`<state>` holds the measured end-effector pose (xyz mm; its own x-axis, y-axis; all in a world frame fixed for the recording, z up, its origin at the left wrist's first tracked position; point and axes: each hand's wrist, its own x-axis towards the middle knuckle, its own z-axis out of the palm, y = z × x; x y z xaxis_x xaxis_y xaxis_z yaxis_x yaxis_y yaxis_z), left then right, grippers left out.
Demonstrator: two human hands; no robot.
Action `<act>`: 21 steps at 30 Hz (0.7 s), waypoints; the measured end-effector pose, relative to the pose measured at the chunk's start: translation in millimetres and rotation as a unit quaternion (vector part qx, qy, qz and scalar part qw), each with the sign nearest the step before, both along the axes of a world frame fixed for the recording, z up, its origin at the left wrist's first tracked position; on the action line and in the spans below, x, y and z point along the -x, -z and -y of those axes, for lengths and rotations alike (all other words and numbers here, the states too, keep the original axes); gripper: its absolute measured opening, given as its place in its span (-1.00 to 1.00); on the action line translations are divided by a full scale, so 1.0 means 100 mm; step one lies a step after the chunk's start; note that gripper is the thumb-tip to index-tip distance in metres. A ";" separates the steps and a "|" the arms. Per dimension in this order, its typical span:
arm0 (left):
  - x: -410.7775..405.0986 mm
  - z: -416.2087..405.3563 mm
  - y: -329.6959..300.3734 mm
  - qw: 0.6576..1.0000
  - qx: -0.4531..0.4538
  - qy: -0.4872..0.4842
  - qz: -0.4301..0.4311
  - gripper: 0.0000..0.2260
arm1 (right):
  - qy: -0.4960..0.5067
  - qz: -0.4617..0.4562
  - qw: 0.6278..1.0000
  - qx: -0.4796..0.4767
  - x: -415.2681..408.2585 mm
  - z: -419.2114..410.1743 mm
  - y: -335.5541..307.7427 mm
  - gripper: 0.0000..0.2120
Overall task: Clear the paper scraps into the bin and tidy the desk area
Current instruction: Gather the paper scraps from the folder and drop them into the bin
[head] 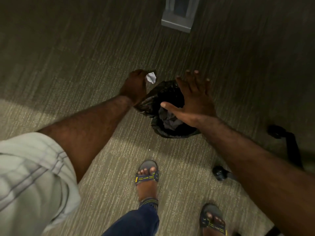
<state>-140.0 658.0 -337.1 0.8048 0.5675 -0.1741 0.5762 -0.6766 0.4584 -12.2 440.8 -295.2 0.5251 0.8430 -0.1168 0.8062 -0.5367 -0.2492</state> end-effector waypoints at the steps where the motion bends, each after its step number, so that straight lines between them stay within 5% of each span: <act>1: -0.01 -0.05 0.07 1.000 0.004 0.001 -0.005 -0.60 | 0.000 0.003 1.000 -0.006 0.00 -0.01 0.04 0.06; 16: -0.49 -0.42 0.99 0.994 0.031 0.033 -0.100 -0.44 | -0.011 0.020 0.999 -0.036 -0.27 -0.10 0.46 0.07; 21: -0.67 -0.55 1.25 0.982 -0.038 0.088 -0.163 -0.33 | -0.023 0.049 0.997 -0.052 -0.44 -0.21 0.55 0.09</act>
